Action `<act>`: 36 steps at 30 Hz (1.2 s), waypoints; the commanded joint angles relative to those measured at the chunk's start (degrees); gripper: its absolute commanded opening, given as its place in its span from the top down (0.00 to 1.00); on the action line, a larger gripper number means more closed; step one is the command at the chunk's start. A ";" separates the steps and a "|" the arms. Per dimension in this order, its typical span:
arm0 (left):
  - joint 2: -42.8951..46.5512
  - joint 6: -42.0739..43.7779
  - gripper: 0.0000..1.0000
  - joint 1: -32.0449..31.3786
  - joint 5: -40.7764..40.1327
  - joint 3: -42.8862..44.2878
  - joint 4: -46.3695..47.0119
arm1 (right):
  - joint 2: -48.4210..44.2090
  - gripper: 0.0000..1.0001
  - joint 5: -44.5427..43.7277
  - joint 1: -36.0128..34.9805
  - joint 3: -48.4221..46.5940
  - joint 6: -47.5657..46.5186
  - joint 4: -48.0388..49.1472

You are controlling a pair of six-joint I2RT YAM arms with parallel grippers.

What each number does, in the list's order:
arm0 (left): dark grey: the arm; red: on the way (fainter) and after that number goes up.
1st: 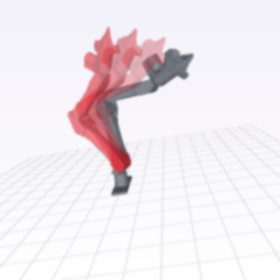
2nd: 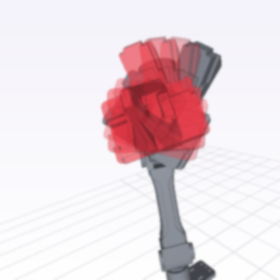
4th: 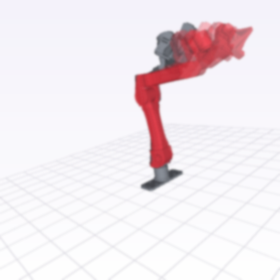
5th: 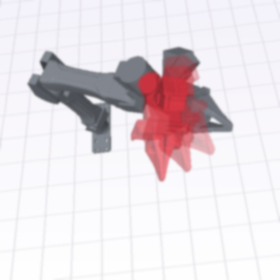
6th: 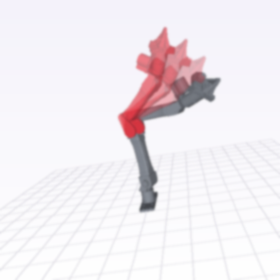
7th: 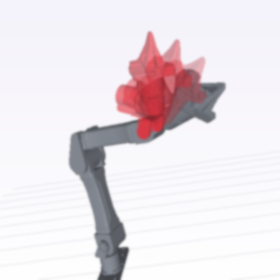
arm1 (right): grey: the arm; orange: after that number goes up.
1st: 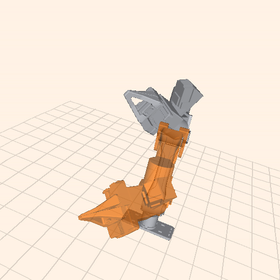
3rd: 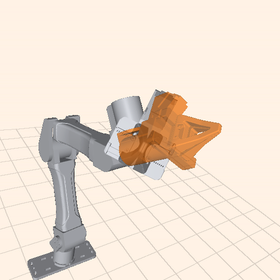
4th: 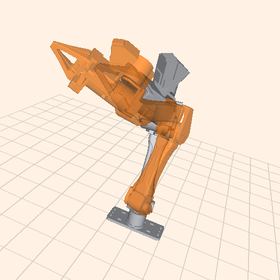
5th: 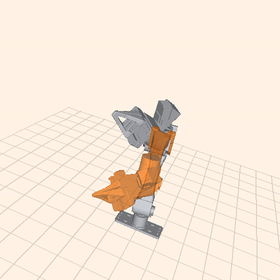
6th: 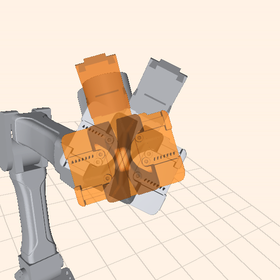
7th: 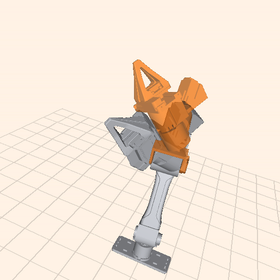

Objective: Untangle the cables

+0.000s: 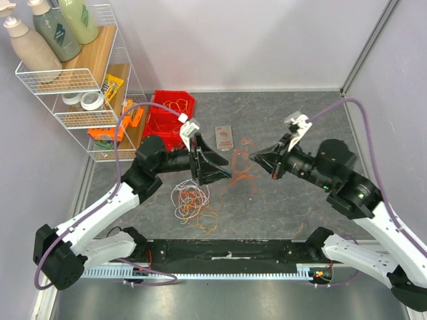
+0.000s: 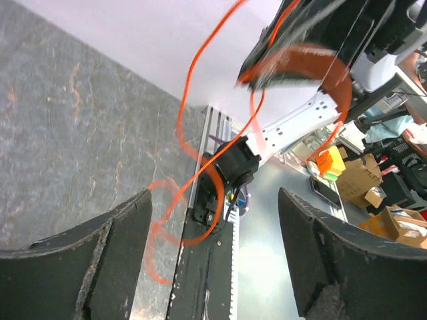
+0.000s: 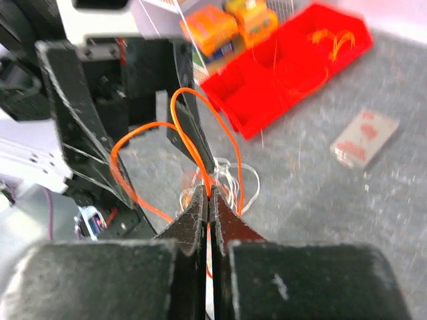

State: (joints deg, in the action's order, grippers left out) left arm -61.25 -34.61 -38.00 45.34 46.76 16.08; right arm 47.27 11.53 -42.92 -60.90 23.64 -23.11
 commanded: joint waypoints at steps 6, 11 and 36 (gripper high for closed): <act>5.53 1.48 0.08 -0.15 -2.37 3.51 4.93 | -2.36 1.00 -1.78 -0.06 -10.63 -0.96 -2.02; 0.88 -5.36 0.05 -0.23 5.27 6.14 12.38 | -0.16 1.00 -0.19 0.03 -11.17 -0.44 -2.29; -7.39 -15.05 0.30 -3.05 3.87 7.99 26.81 | 1.95 1.00 13.78 0.03 -2.47 3.08 4.57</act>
State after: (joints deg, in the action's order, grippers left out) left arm -68.01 -47.31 -40.64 49.56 52.56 38.41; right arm 49.36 22.79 -42.92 -63.94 25.85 -22.33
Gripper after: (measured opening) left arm 0.770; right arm 0.010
